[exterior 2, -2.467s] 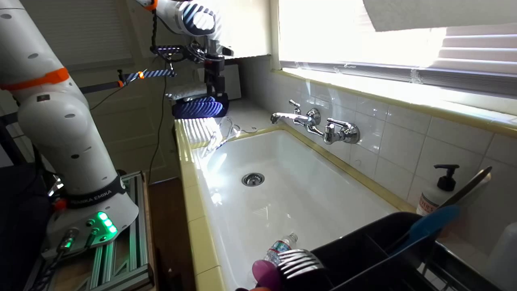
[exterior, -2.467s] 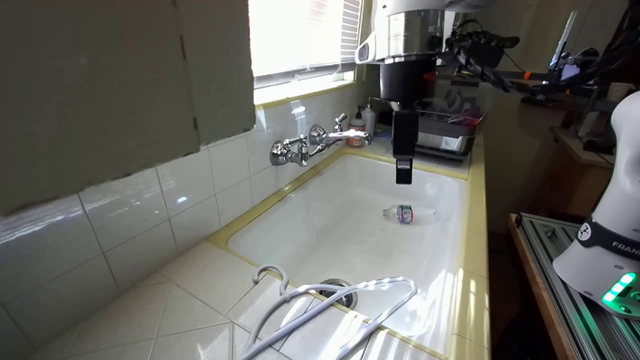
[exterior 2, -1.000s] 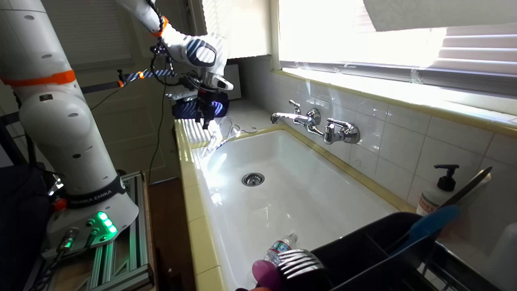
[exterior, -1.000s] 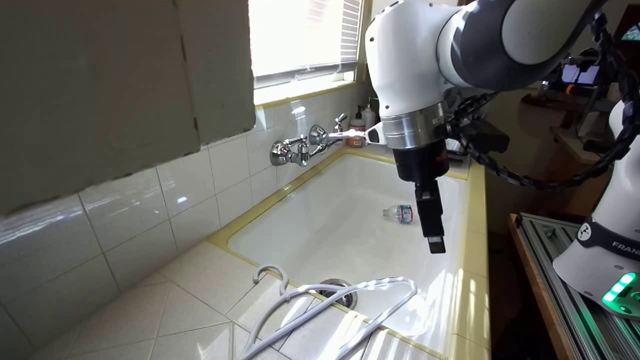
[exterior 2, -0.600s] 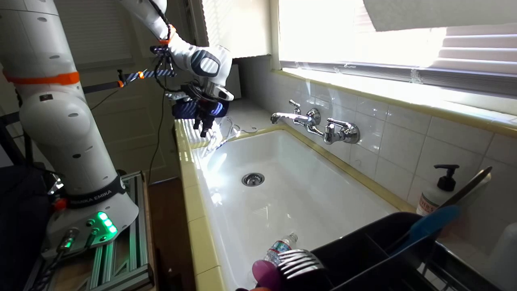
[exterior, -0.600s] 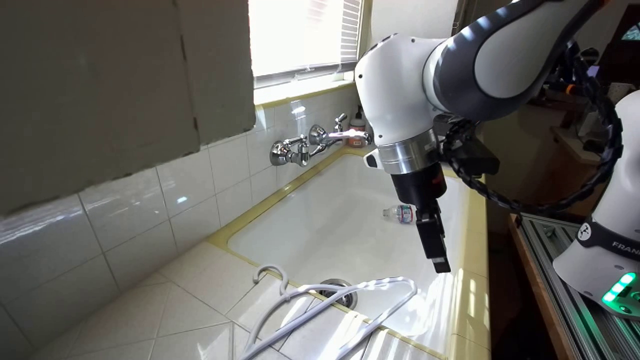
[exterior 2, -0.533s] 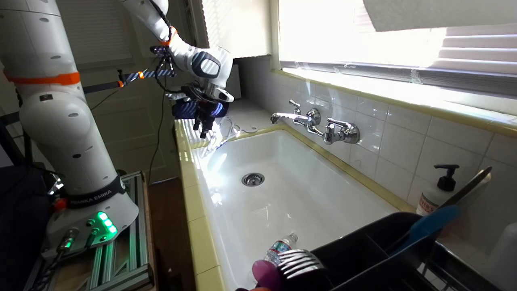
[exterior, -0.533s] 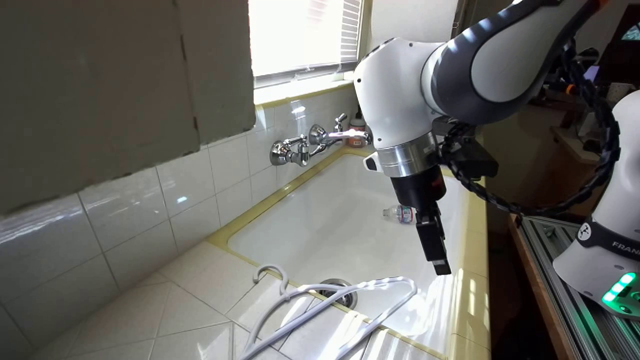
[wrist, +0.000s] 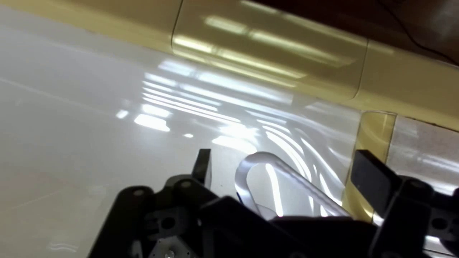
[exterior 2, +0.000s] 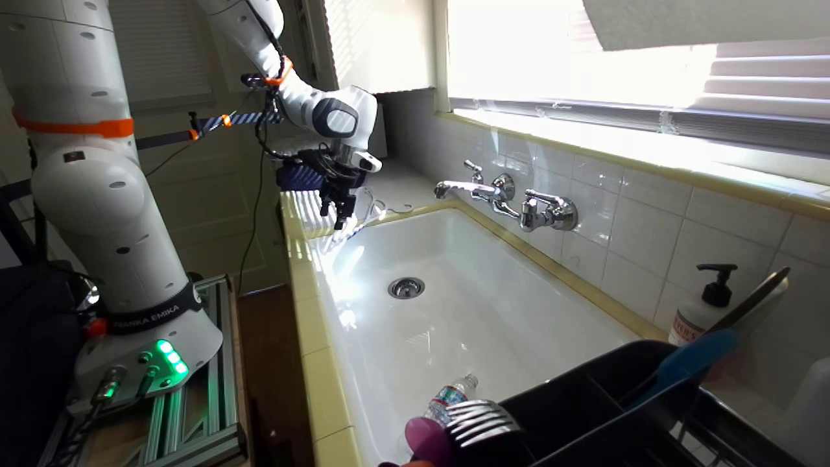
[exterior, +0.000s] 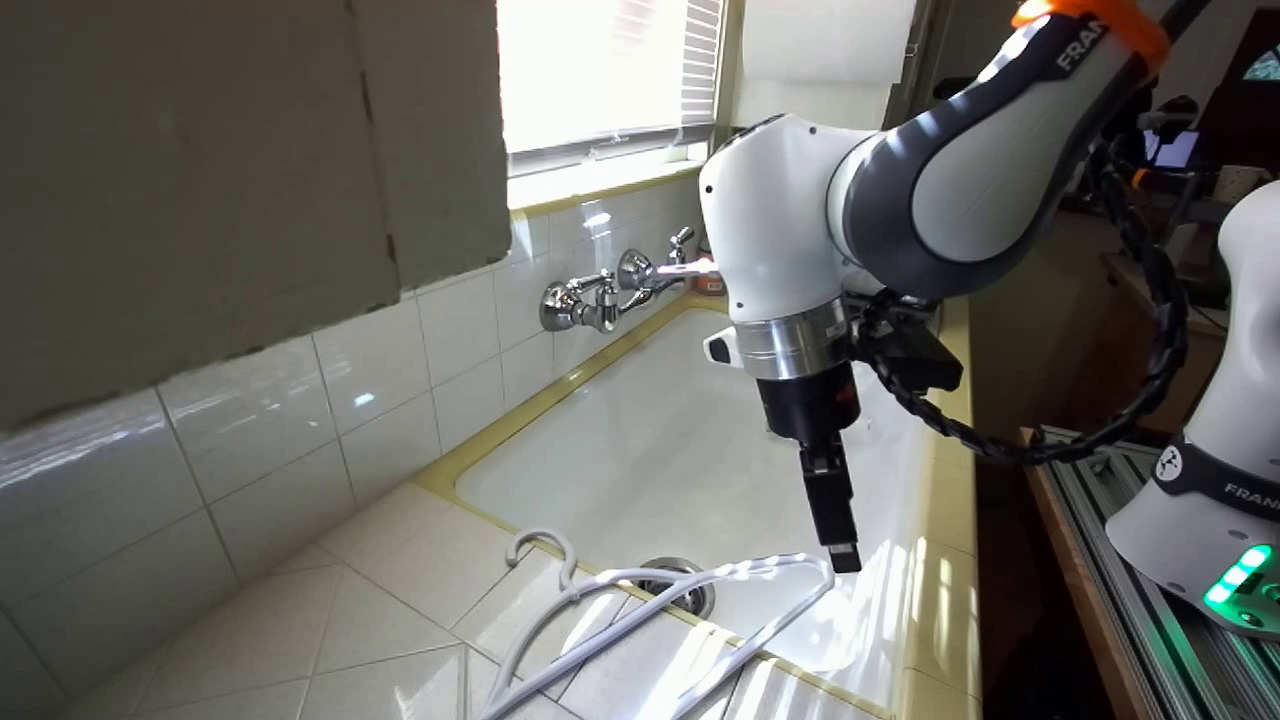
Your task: Hang the hanger on the side of the cabinet
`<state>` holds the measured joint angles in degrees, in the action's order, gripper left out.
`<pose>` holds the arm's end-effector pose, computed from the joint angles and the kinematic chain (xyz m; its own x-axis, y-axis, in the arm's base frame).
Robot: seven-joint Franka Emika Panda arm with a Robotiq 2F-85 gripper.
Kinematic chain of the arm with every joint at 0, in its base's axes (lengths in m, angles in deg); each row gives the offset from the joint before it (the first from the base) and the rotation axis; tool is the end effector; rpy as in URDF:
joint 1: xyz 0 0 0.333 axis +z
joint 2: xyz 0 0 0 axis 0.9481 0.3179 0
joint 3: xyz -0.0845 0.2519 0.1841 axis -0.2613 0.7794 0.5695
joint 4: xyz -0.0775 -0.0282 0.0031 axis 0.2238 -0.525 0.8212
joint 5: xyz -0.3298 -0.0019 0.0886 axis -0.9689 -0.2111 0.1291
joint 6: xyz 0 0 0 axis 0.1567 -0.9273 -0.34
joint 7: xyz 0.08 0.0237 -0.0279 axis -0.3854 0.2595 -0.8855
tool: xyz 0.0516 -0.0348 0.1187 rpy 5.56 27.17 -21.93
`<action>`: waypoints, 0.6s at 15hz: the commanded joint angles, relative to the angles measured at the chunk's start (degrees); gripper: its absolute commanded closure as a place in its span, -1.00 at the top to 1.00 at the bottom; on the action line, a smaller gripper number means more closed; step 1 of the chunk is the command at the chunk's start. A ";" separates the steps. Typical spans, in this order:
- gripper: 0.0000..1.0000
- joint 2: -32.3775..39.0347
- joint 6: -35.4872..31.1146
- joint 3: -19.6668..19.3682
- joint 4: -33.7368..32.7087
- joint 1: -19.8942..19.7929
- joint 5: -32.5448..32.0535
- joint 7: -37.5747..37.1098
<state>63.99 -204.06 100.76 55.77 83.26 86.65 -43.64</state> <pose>0.3819 0.1925 0.2625 0.9179 0.1849 -0.3511 0.1606 -0.9822 -0.0972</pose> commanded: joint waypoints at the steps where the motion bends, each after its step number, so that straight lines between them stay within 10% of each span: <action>1: 1.00 -0.10 0.09 -0.35 -0.05 0.33 0.05 0.05; 9: 1.00 1.38 -8.62 0.05 0.69 0.50 -0.75 6.00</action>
<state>64.15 -208.01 100.85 55.83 83.35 86.62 -39.84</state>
